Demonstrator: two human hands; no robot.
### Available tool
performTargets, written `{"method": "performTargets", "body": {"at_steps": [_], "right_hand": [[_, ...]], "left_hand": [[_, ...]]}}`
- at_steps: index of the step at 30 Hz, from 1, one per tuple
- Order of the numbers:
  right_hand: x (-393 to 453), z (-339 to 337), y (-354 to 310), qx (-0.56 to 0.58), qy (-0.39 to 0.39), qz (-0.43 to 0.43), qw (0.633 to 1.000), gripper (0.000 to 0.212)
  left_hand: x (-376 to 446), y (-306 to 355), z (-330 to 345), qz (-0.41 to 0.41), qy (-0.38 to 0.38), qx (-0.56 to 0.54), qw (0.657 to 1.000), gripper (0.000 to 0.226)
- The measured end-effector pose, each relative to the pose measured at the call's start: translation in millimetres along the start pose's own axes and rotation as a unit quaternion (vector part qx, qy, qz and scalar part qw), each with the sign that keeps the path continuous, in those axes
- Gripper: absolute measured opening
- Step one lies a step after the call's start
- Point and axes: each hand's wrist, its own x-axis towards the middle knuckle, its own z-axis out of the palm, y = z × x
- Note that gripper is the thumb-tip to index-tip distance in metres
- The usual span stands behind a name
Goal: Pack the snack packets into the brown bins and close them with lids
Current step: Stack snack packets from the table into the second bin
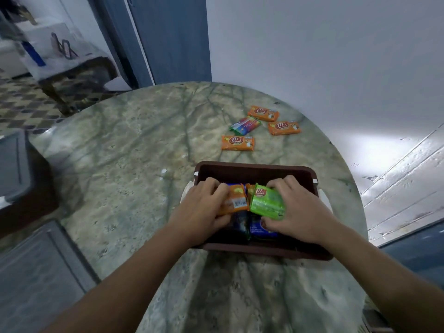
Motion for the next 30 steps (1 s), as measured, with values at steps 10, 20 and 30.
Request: {"method": "performTargets", "body": {"at_steps": [10,20,30], "right_hand": [[-11.0,10.0,-1.3,-0.127,-0.039,-0.005,0.991,0.093],[-14.4,12.5,-5.3,-0.124,-0.010,-0.008,0.992,0.079],[-14.8,11.8,-0.2,-0.043,0.028,0.026,0.998,0.047]], "left_hand": [[-0.6,3.0,-1.7,0.041,0.060,-0.046,0.996,0.041],[1.1,3.8,-9.1,-0.079,-0.011,-0.125,0.989,0.049],[-0.7,3.0,-8.7,-0.056,-0.001,-0.101,0.993,0.030]]}}
